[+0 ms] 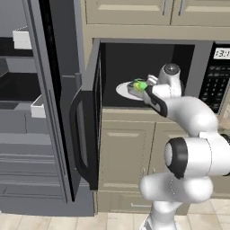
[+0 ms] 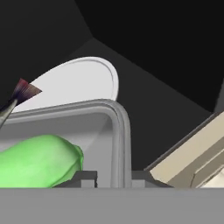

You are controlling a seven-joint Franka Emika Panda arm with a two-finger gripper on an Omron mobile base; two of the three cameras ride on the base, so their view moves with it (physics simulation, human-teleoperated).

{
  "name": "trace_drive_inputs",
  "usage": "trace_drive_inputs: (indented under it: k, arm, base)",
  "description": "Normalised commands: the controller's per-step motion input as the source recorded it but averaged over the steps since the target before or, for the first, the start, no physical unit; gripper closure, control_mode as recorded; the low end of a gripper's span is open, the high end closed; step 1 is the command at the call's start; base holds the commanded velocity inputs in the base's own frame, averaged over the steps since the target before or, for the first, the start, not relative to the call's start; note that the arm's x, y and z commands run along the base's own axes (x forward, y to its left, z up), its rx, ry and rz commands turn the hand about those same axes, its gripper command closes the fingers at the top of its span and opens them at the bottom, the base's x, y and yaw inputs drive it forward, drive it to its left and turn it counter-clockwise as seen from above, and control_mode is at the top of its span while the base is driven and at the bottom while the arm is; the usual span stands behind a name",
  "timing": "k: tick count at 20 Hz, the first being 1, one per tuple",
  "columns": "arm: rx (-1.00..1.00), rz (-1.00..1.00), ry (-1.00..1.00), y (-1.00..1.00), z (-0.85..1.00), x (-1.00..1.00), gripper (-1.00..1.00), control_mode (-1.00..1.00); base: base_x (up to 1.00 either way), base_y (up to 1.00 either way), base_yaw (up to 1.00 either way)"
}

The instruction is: Place the tupperware containing the fish and corn meal in the microwave. Close the microwave door and press the start button to reheat the meal.

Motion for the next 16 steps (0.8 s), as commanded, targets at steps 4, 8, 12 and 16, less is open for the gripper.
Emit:
trace_drive_inputs:
  k: [4,8,12,16]
  arm:
    - [0.0,-0.03,0.0,-0.12,-0.54,0.46,1.0,-1.0]
    - [0.02,-0.01,0.03,-0.15,-0.08,0.4,1.0,-1.0]
    - [0.03,-0.02,0.07,-0.11,0.0,0.47,1.0,-1.0]
    - [0.01,-0.02,0.08,-0.06,0.0,0.57,1.0,-1.0]
  base:
    - [0.0,0.0,0.0]
    - [0.0,0.0,0.0]
    - [0.0,0.0,0.0]
    - [0.0,0.0,0.0]
